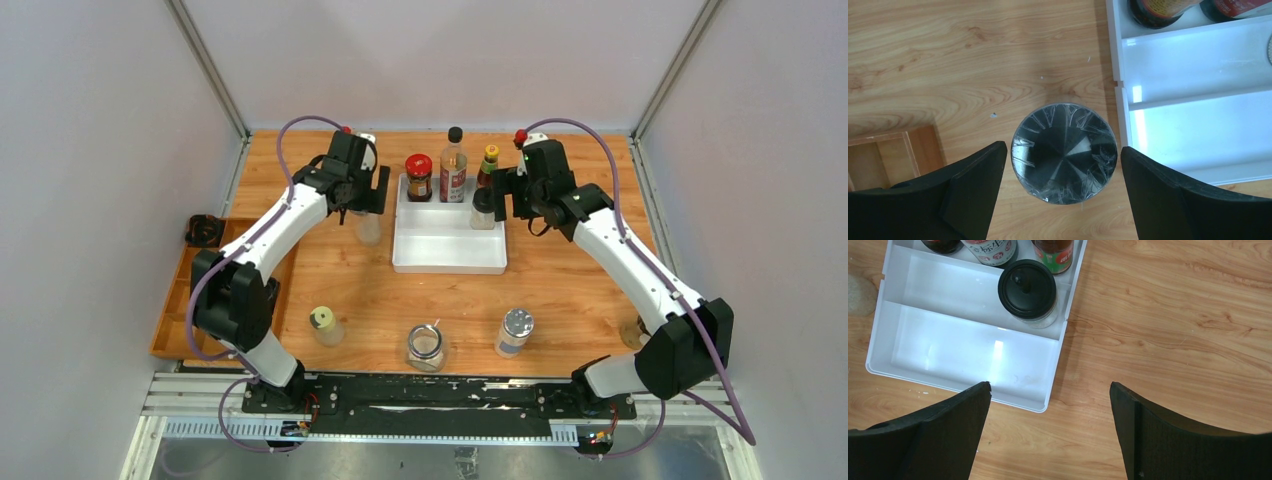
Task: Organize the condiment bottles
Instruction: Pick up the bottle from the center of the board, then place the bottle in the storage box.
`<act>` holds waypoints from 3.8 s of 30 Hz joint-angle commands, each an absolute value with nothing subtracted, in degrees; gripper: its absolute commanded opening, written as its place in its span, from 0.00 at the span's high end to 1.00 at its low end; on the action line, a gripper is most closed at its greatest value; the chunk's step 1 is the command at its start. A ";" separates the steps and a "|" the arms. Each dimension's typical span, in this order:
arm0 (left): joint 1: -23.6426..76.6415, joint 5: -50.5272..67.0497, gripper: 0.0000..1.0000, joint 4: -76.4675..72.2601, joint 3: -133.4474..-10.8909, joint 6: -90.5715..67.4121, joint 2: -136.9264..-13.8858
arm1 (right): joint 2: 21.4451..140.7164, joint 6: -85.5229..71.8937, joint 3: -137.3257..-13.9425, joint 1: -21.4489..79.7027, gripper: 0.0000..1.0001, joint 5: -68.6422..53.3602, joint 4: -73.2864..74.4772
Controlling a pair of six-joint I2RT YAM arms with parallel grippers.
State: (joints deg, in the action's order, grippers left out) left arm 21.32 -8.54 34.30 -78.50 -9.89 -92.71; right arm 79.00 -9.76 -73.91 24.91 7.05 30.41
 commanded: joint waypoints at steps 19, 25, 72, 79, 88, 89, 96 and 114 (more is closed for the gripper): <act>22.01 -8.43 0.30 38.67 -86.26 -8.05 -92.16 | 76.78 -8.81 -70.26 22.85 0.07 5.72 29.71; 22.69 -7.31 0.30 43.33 -92.04 -7.36 -90.88 | 75.86 -8.86 -70.13 22.81 0.07 5.64 29.83; 40.95 -8.09 0.31 53.52 -132.12 -5.21 -119.50 | 67.98 -6.84 -65.82 15.59 0.07 3.31 32.84; 40.96 -7.50 0.31 47.94 -128.05 -4.92 -119.37 | 67.93 -6.59 -64.85 14.73 0.07 2.67 32.40; 40.96 -6.81 0.31 40.92 -121.10 -5.14 -117.93 | 67.84 -6.49 -63.42 14.16 0.07 2.20 31.74; 40.96 -6.94 0.31 40.68 -120.77 -5.11 -117.98 | 67.88 -6.50 -63.33 14.10 0.07 2.13 31.73; 40.96 -6.76 0.31 38.54 -118.59 -5.10 -118.21 | 68.03 -6.71 -62.21 13.95 0.07 1.69 31.03; 40.96 -7.91 0.29 37.73 -117.88 -4.92 -121.94 | 67.69 -6.82 -60.33 13.57 0.07 0.97 29.90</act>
